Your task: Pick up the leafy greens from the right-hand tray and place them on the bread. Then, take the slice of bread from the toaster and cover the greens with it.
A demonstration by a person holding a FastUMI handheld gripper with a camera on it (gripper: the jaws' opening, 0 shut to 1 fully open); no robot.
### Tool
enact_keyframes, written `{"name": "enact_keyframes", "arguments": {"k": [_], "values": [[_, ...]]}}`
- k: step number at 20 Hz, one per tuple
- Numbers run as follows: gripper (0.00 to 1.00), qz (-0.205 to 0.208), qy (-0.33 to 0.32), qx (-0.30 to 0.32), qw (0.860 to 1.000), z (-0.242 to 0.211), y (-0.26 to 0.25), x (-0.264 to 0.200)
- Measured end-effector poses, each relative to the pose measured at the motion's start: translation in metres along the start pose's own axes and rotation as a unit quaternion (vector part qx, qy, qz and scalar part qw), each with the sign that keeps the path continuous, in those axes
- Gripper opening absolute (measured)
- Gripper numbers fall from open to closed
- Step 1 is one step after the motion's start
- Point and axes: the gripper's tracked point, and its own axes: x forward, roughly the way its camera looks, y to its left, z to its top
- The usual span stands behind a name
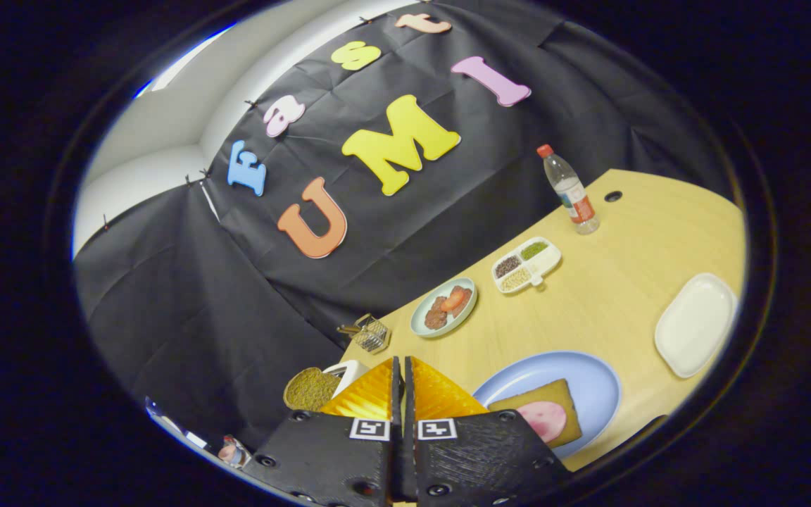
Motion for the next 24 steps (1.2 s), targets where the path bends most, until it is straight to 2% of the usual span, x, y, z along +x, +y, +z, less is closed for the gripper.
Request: {"name": "enact_keyframes", "arguments": {"k": [4,8,13,17,20,21,22,24], "values": [[0.0,-0.023,0.012,0.037,0.999,-0.019,-0.039,0.012],[0.0,-0.067,0.007,0.03,0.997,-0.021,-0.085,0.003],[0.0,-0.105,0.003,0.001,0.994,-0.021,-0.126,-0.006],[0.0,-0.139,-0.015,-0.086,0.986,-0.015,-0.14,-0.015],[0.12,-0.157,-0.018,-0.113,0.981,-0.013,-0.147,-0.02],[0.13,-0.161,-0.017,-0.119,0.98,-0.013,-0.15,-0.022],[0.29,-0.168,-0.014,-0.126,0.978,-0.013,-0.153,-0.024],[0.44,-0.177,-0.027,-0.14,0.974,-0.006,-0.151,-0.033]]}}
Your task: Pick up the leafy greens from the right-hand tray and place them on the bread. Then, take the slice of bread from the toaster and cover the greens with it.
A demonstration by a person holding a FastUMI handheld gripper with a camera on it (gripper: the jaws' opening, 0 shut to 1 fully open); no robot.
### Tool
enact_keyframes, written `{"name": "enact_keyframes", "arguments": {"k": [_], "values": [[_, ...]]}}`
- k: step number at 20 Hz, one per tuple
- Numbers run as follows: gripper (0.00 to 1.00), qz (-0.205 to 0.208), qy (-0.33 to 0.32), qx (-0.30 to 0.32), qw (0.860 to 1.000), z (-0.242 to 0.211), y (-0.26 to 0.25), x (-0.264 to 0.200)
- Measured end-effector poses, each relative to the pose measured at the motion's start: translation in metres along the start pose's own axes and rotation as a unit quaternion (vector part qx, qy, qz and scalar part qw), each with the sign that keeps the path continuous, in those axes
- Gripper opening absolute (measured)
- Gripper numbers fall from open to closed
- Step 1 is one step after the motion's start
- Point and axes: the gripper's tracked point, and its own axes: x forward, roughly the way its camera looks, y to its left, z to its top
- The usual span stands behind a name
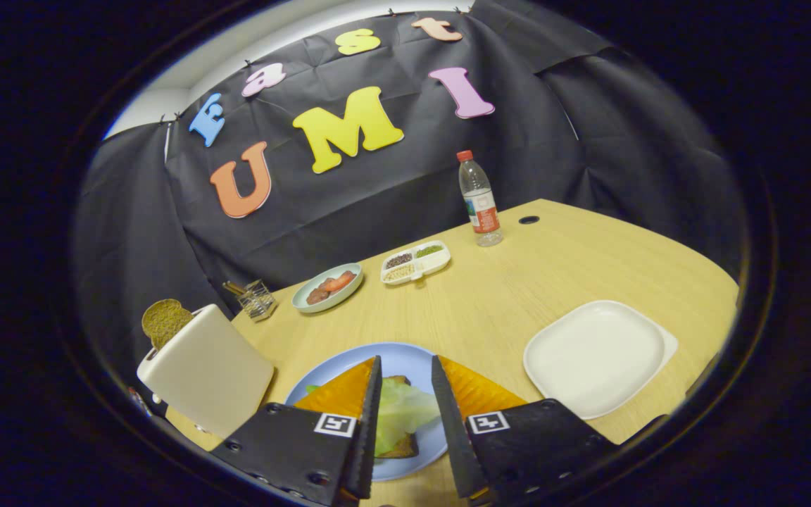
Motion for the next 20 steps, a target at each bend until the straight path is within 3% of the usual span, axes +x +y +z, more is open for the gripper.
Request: {"name": "enact_keyframes", "arguments": {"k": [6,9,13,20], "values": [[0.88,-0.003,-0.106,-0.067,0.992,0.069,0.055,-0.056],[0.95,0.009,-0.14,-0.086,0.986,0.087,0.104,-0.081],[0.96,0.036,-0.156,-0.095,0.982,0.088,0.171,-0.096],[0.96,0.065,-0.148,-0.113,0.98,0.057,0.283,-0.08]]}}
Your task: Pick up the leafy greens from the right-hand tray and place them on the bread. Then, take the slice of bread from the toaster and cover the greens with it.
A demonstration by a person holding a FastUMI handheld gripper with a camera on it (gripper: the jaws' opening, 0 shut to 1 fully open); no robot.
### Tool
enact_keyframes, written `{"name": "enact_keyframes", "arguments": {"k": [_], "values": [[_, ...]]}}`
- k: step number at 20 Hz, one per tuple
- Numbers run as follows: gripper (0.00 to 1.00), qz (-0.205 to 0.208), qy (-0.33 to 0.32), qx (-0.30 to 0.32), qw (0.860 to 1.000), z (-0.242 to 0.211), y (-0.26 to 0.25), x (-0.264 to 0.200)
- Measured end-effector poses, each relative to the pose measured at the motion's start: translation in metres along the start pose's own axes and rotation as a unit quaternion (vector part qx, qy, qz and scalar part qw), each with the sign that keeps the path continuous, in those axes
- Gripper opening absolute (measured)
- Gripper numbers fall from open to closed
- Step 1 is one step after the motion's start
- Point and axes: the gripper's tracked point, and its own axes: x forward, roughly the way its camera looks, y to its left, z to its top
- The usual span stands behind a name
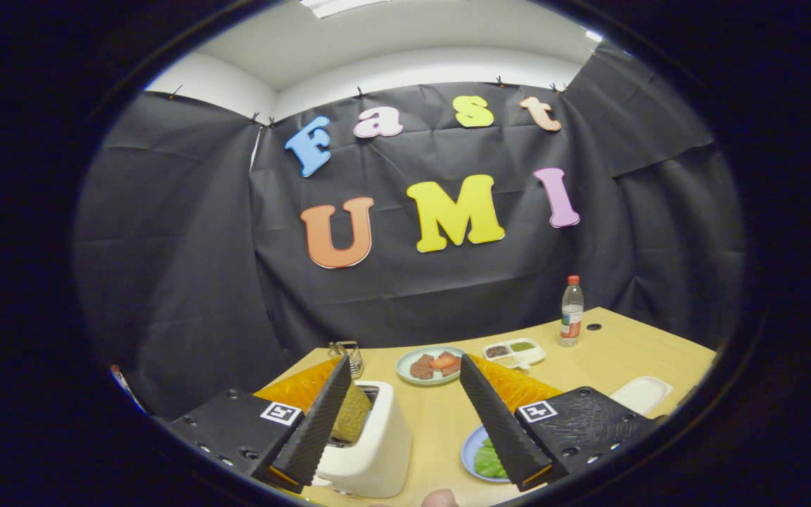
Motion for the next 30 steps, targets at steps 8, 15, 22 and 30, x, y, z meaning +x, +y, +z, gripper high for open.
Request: {"name": "enact_keyframes", "arguments": {"k": [8,15,22,30], "values": [[0.91,-0.008,0.094,-0.058,0.994,-0.082,0.049,0.045],[0.47,-0.014,0.135,-0.056,0.989,-0.105,0.056,0.06],[0.08,0.009,0.09,-0.021,0.996,-0.072,0.051,0.057],[0.07,0.071,0.013,0.038,0.997,0.003,0.043,-0.003]]}}
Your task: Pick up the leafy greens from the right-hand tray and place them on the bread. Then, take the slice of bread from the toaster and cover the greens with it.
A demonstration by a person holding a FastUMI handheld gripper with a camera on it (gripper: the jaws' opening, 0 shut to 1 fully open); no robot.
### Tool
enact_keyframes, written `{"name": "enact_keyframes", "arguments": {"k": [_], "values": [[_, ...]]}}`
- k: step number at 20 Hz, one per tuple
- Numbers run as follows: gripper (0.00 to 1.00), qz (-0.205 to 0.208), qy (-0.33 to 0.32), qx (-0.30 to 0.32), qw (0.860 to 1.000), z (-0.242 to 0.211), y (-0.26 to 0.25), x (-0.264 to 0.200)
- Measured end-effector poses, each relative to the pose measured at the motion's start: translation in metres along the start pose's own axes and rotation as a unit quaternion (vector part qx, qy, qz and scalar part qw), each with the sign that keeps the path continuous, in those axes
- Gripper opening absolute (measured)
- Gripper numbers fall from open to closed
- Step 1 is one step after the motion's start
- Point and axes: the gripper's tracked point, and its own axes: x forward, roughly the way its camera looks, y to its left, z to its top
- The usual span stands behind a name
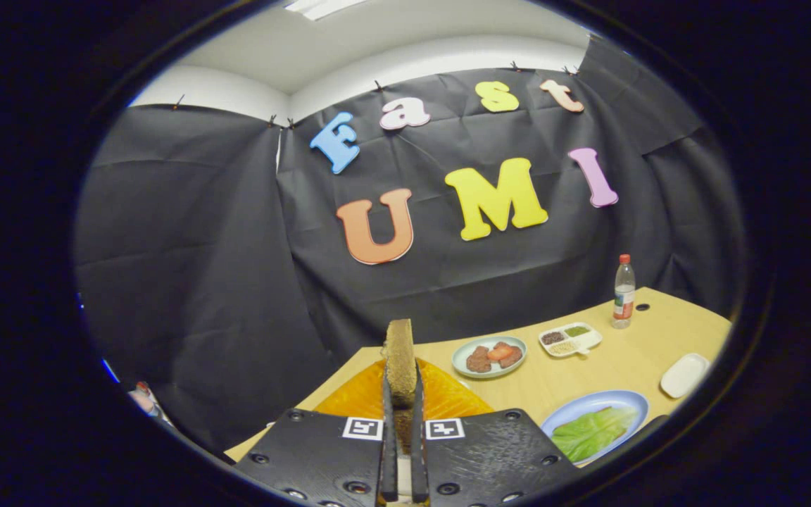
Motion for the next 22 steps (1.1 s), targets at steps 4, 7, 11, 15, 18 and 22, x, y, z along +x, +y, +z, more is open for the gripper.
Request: {"name": "enact_keyframes", "arguments": {"k": [4,7,11,15,18,22], "values": [[0.07,-0.031,0.0,0.001,1.0,0.003,-0.059,-0.021],[0.07,-0.079,0.001,0.008,0.997,0.0,-0.123,-0.028],[0.07,-0.109,0.025,0.023,0.993,-0.028,-0.185,-0.033],[0.07,-0.094,0.065,0.052,0.992,-0.069,-0.203,-0.021],[0.07,-0.064,0.1,0.096,0.988,-0.094,-0.197,-0.01],[0.07,-0.069,0.132,0.137,0.979,-0.126,-0.214,-0.003]]}}
